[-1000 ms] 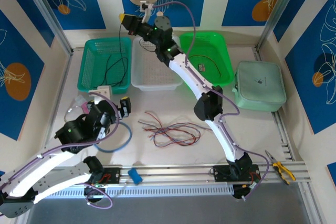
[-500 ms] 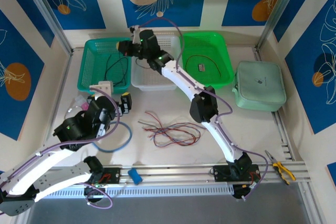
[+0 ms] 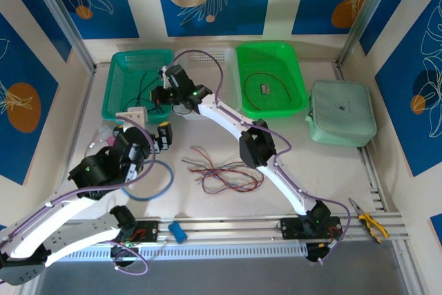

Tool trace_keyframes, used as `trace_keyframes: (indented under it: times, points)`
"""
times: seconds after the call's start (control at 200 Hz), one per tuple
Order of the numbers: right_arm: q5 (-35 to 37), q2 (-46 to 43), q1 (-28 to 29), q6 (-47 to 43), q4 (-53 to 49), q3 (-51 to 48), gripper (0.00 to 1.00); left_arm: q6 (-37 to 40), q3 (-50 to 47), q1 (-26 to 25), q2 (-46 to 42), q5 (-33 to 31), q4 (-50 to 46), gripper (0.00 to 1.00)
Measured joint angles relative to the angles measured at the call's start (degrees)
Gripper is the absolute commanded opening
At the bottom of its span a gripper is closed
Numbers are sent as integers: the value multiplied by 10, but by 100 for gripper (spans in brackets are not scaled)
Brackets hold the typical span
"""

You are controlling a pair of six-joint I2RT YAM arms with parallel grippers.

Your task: Untangle the cables

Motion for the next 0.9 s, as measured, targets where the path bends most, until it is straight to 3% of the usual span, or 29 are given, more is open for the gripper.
trace_keyframes:
  times: [0.075, 0.15, 0.395, 0.54, 0.9]
  points:
    - [0, 2, -1, -4, -9, 0, 10, -2, 0, 0, 1, 0, 0, 99]
    - [0, 2, -1, -9, -16, 0, 26, -4, 0, 1, 2, 2, 0, 99]
    - [-2, 1, 1, -39, -24, 20, 49, -13, 0, 3, 4, 4, -5, 99]
    - [-2, -3, 1, -59, -25, 20, 58, -15, 0, 3, 5, 4, -12, 99]
    - [-15, -92, -33, -68, -45, 20, 65, -23, 9, 16, 33, 32, -21, 99]
